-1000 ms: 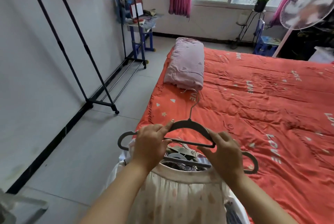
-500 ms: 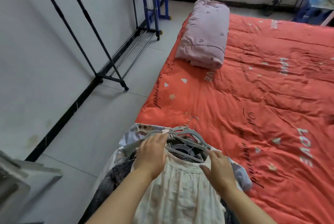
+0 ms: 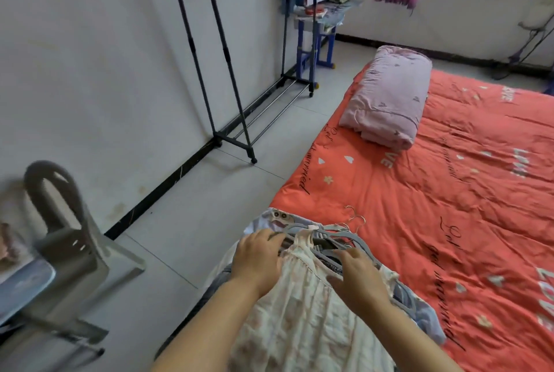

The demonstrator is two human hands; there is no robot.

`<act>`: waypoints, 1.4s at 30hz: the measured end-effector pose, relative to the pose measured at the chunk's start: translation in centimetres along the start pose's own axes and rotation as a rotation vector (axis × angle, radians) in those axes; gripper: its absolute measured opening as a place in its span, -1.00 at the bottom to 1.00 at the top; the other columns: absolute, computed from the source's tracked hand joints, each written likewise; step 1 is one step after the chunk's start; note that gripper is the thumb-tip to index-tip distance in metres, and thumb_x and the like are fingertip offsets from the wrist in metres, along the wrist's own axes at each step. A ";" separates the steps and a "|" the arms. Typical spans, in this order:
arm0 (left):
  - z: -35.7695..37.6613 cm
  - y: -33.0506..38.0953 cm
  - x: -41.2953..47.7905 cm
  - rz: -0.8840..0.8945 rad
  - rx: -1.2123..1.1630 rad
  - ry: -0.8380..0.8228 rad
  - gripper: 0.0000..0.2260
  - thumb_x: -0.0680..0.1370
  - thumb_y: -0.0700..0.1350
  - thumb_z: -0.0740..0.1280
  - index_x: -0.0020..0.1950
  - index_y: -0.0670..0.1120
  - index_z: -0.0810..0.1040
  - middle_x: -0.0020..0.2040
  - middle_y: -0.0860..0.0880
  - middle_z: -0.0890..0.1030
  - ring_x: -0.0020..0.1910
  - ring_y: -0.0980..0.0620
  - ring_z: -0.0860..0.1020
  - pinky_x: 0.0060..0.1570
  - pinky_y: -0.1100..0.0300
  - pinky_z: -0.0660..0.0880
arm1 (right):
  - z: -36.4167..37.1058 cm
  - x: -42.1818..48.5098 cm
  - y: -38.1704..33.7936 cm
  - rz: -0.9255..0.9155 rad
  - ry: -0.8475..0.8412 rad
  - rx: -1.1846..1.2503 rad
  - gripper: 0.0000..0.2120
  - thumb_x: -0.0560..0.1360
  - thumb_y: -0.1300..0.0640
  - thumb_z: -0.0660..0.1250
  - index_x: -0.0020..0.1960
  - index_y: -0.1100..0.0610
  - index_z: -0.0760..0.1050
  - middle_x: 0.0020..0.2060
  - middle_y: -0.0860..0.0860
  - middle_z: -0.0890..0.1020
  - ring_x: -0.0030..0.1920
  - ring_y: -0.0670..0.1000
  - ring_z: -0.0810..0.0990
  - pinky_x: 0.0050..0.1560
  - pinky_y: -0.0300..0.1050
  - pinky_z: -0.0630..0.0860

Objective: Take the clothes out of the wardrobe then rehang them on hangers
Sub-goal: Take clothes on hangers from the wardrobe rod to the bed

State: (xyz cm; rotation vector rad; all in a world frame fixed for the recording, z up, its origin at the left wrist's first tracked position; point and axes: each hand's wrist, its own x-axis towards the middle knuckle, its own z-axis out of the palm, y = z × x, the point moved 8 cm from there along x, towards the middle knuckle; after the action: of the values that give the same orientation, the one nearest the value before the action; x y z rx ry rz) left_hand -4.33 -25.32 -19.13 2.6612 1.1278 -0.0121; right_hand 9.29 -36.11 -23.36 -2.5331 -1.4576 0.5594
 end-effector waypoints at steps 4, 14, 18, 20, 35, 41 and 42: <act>-3.9 -5.3 -6.5 -0.117 0.015 0.042 -0.61 0.56 0.01 0.22 0.39 0.04 0.33 0.31 0.01 0.41 0.29 -0.02 0.36 0.24 0.15 0.25 | -0.8 -2.7 -8.6 -0.154 -0.032 -0.089 -0.45 0.50 -0.09 0.29 0.42 0.02 0.25 0.32 0.01 0.37 0.32 0.05 0.36 0.27 -0.11 0.32; -12.8 -22.6 -38.3 -0.594 0.039 0.267 -0.66 0.54 0.03 0.24 0.30 -0.01 0.42 0.23 0.00 0.47 0.20 -0.03 0.44 0.16 0.15 0.38 | 3.9 -20.9 -37.7 -0.726 -0.127 -0.171 -0.43 0.51 -0.06 0.29 0.46 -0.02 0.20 0.37 -0.02 0.31 0.34 0.05 0.33 0.34 -0.07 0.27; -13.8 -26.6 -55.7 -0.831 0.068 0.318 -0.59 0.53 0.08 0.26 0.36 0.02 0.37 0.23 0.02 0.47 0.23 -0.02 0.44 0.18 0.16 0.35 | 7.9 -31.9 -47.9 -0.961 -0.167 -0.198 -0.49 0.50 -0.07 0.30 0.41 -0.02 0.28 0.32 -0.04 0.37 0.31 0.00 0.35 0.35 -0.10 0.29; -14.1 -27.9 -64.3 -0.960 0.087 0.330 -0.57 0.52 0.10 0.26 0.36 0.02 0.37 0.24 0.01 0.47 0.24 -0.03 0.44 0.18 0.17 0.34 | 10.1 -37.8 -52.6 -1.074 -0.202 -0.217 -0.50 0.49 -0.07 0.31 0.38 -0.01 0.31 0.30 -0.03 0.39 0.29 0.02 0.37 0.32 -0.11 0.32; -15.5 -29.9 -107.0 -1.681 0.170 0.540 -0.65 0.56 0.14 0.19 0.28 0.02 0.38 0.17 0.03 0.50 0.14 0.03 0.45 0.13 0.17 0.35 | 21.6 -74.6 -77.5 -1.861 -0.378 -0.288 -0.39 0.51 -0.11 0.26 0.48 -0.03 0.13 0.34 -0.04 0.33 0.31 0.00 0.35 0.32 -0.12 0.30; -17.1 -33.7 -116.8 -1.914 0.181 0.565 -0.62 0.56 0.14 0.17 0.33 0.02 0.35 0.23 0.04 0.48 0.19 0.02 0.45 0.17 0.16 0.36 | 24.7 -84.3 -86.9 -2.095 -0.427 -0.268 -0.43 0.51 -0.08 0.27 0.46 -0.03 0.17 0.30 -0.03 0.38 0.28 0.00 0.39 0.28 -0.15 0.32; -17.6 -34.4 -118.3 -1.946 0.188 0.572 -0.61 0.56 0.14 0.17 0.35 0.03 0.33 0.25 0.04 0.47 0.21 0.03 0.44 0.18 0.16 0.34 | 24.9 -85.9 -88.3 -2.131 -0.442 -0.259 -0.44 0.51 -0.08 0.27 0.45 -0.03 0.18 0.30 -0.03 0.39 0.27 -0.01 0.40 0.28 -0.15 0.32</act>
State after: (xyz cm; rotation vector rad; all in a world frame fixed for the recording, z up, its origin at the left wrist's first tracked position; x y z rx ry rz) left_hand -113.06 -81.80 2.50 0.5897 3.2810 0.2825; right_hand -109.98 -65.98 2.76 0.1822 -3.0691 0.3561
